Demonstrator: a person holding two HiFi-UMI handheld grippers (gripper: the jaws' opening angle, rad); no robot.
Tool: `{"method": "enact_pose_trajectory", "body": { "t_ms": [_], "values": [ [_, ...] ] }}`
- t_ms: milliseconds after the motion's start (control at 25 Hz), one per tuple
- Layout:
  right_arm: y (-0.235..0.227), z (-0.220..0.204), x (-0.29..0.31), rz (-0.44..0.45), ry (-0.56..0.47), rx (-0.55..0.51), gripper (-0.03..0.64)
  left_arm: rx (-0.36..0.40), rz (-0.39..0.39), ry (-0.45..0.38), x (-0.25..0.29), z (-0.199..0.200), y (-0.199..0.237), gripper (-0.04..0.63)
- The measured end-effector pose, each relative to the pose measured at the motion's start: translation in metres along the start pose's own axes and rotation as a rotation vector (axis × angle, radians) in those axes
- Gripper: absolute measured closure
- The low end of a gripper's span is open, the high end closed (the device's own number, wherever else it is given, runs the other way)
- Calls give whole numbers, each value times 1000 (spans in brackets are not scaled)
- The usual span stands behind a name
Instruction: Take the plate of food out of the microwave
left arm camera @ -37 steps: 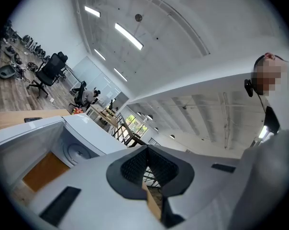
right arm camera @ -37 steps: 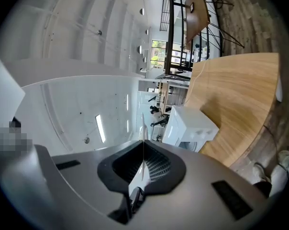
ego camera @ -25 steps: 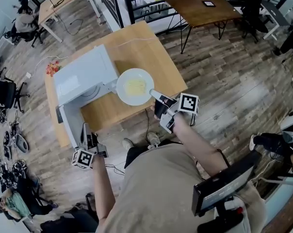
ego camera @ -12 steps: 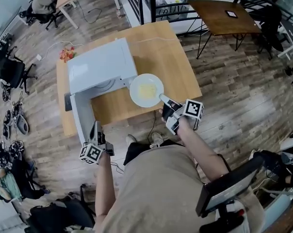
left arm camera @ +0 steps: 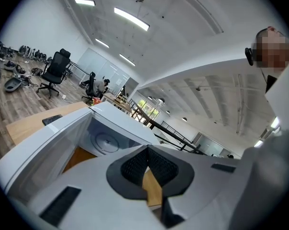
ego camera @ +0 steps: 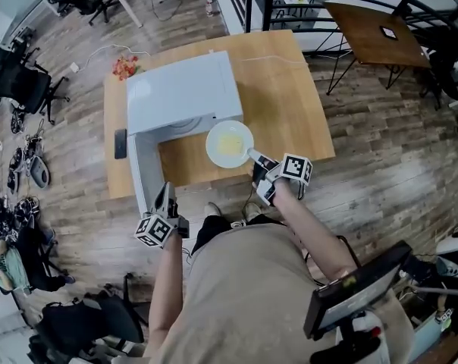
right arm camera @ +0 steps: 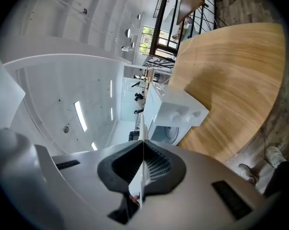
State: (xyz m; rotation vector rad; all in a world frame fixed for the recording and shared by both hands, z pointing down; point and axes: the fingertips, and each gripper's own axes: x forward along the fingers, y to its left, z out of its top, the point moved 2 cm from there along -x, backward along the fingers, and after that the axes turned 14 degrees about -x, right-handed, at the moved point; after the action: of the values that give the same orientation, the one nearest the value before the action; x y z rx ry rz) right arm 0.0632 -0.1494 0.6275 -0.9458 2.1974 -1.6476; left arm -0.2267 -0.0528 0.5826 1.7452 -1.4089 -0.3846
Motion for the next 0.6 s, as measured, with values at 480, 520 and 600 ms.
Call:
{"method": "enact_pose_trajectory", "body": {
  "t_ms": [480,520,600],
  "values": [
    [-32,-41,81,-72,134,-56,603,-21,16,59,5,9,34,592],
    [-38,-47,87,-83,147,-67,603,-27,15,59,3,10,35,592],
    [-49,-58,97,-105,169,-71,603,-36,16,62,0,12,39,592]
  ]
}}
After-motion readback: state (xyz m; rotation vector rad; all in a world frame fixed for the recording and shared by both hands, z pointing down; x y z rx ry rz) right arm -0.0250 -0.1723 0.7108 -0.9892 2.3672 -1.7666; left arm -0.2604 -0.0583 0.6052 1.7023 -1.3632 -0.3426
